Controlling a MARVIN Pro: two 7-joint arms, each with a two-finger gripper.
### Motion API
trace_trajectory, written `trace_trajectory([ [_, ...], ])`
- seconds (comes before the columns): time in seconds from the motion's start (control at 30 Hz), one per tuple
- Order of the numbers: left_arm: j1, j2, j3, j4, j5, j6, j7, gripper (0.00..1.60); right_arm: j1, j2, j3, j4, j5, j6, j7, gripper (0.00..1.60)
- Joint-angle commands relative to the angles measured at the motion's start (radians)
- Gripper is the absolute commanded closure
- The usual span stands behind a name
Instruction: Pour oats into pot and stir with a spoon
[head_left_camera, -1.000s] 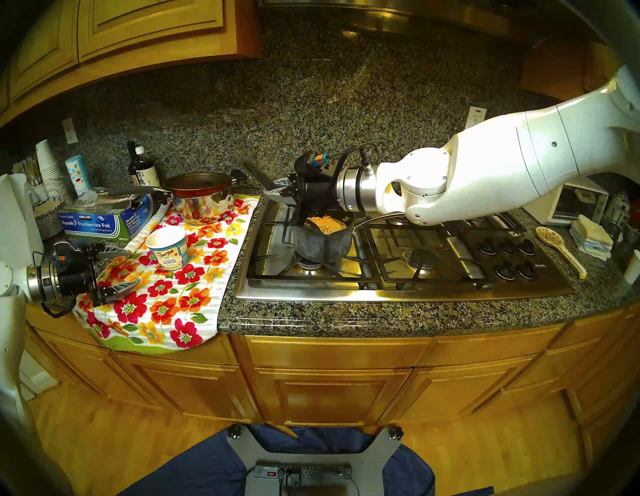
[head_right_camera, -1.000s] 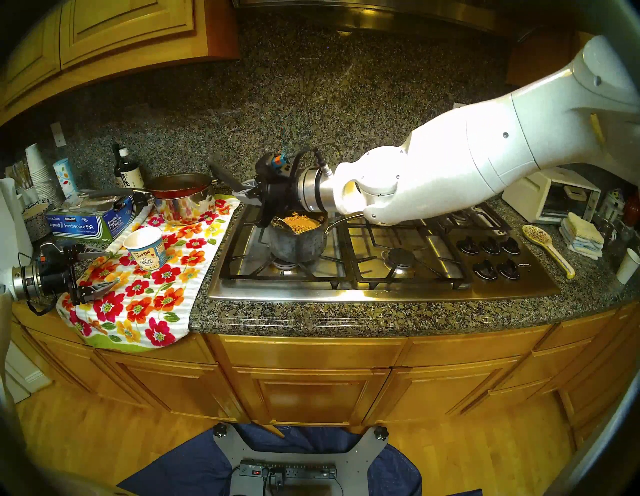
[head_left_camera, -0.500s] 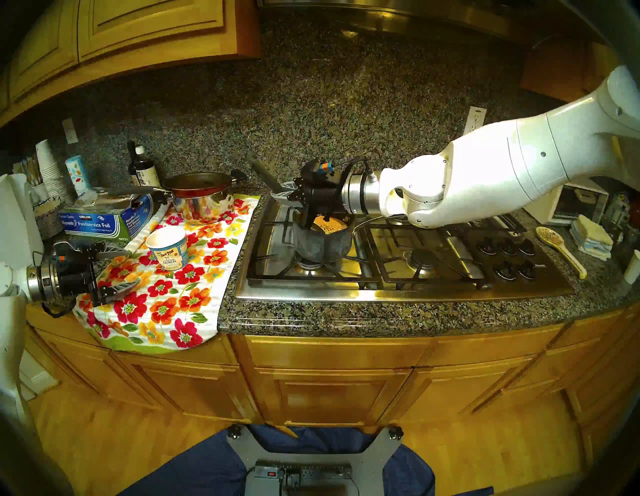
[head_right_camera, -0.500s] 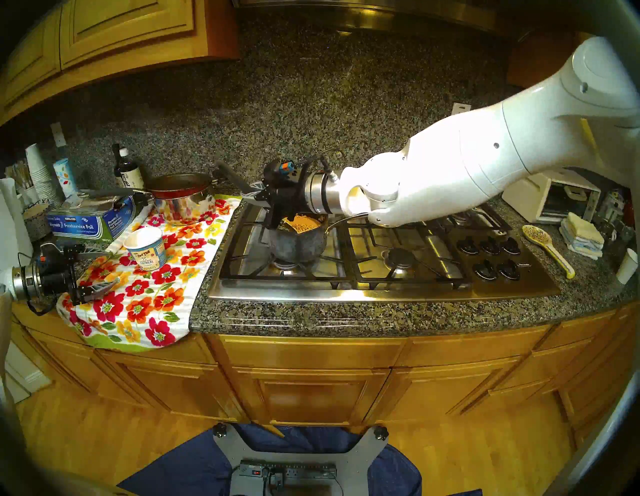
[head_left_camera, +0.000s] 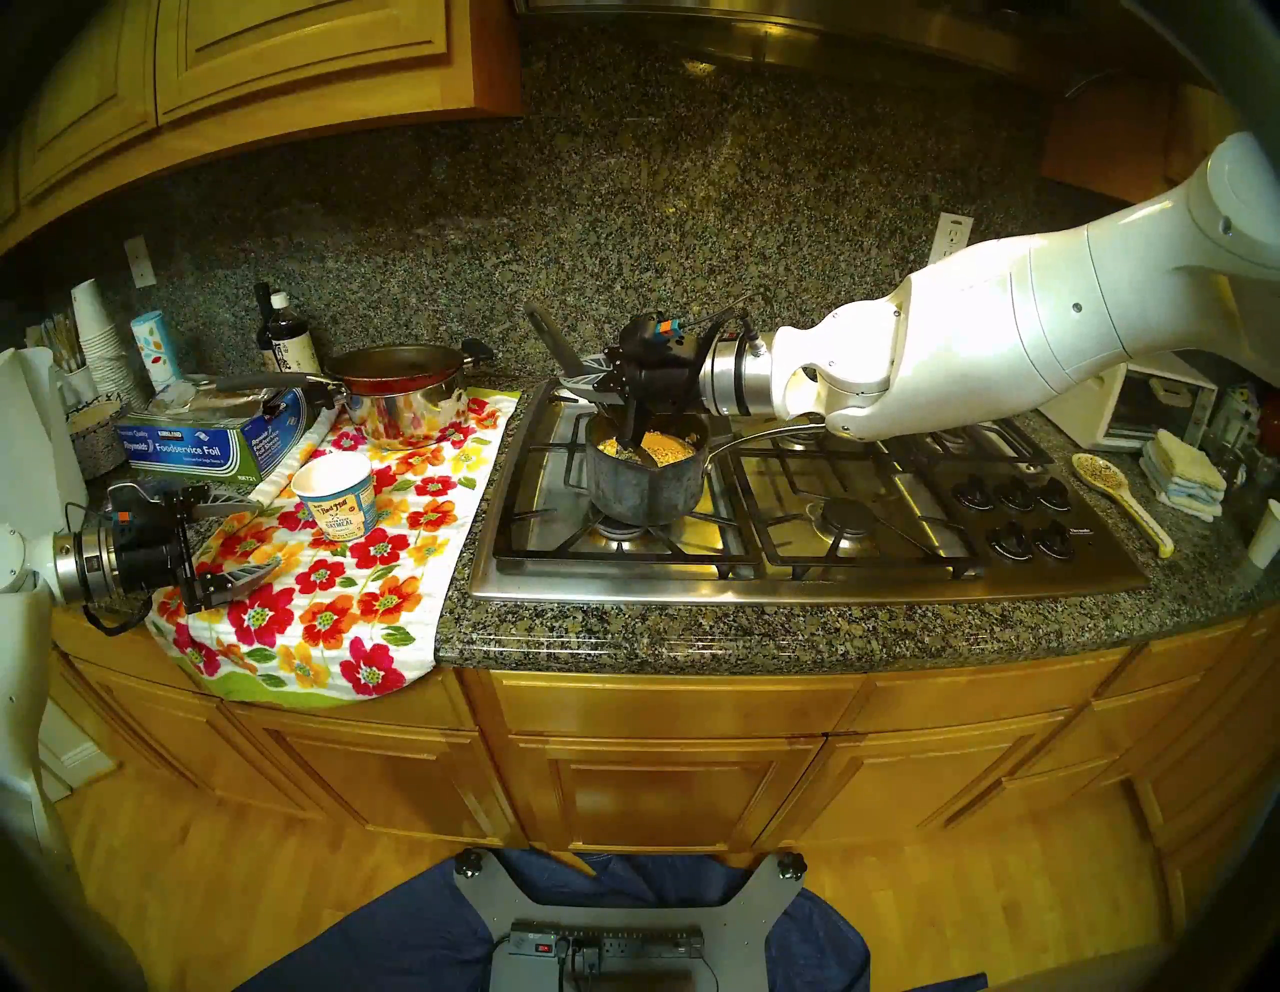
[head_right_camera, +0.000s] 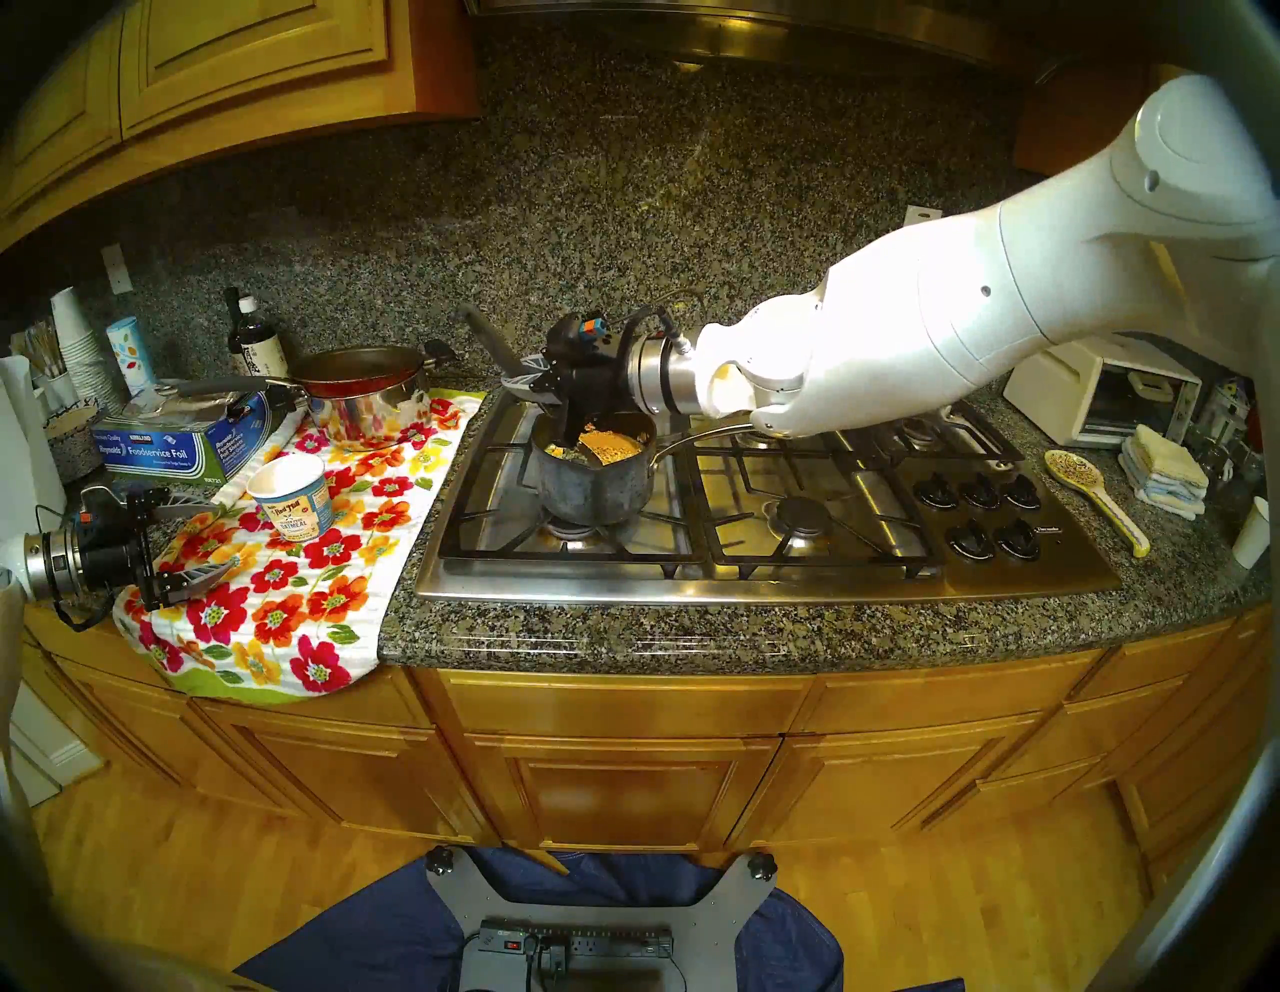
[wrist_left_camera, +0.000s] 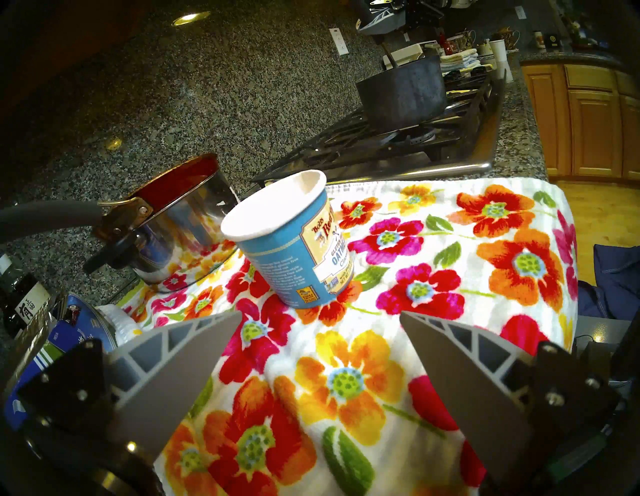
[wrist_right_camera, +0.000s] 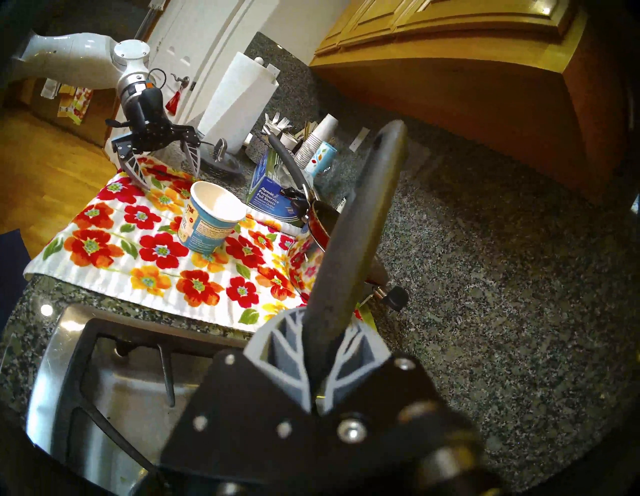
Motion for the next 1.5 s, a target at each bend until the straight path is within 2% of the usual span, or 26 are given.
trace_trajectory([
  [0.0,-0.016,0.019,-0.015,-0.013,-0.021,0.000,0.003,0.00,-0.013,-0.018,-0.003,0.074,-0.007,0.004,0.008,1.60],
  [0.7,-0.016,0.019,-0.015,-0.013,-0.020,0.000,0.003,0.00,-0.052,-0.015,-0.023,0.210,0.004,-0.006,0.088,1.60],
  [0.93,-0.016,0.019,-0.015,-0.013,-0.020,0.000,0.003,0.00,-0.095,-0.006,-0.014,0.243,0.052,-0.002,0.124,1.60],
  [1.2,-0.016,0.019,-0.015,-0.013,-0.020,0.000,0.003,0.00,-0.126,-0.016,-0.002,0.304,0.149,0.050,0.224,1.60],
  [1.47,-0.016,0.019,-0.015,-0.013,-0.020,0.000,0.003,0.00,-0.153,-0.023,-0.009,0.373,0.199,0.080,0.305,1.60],
])
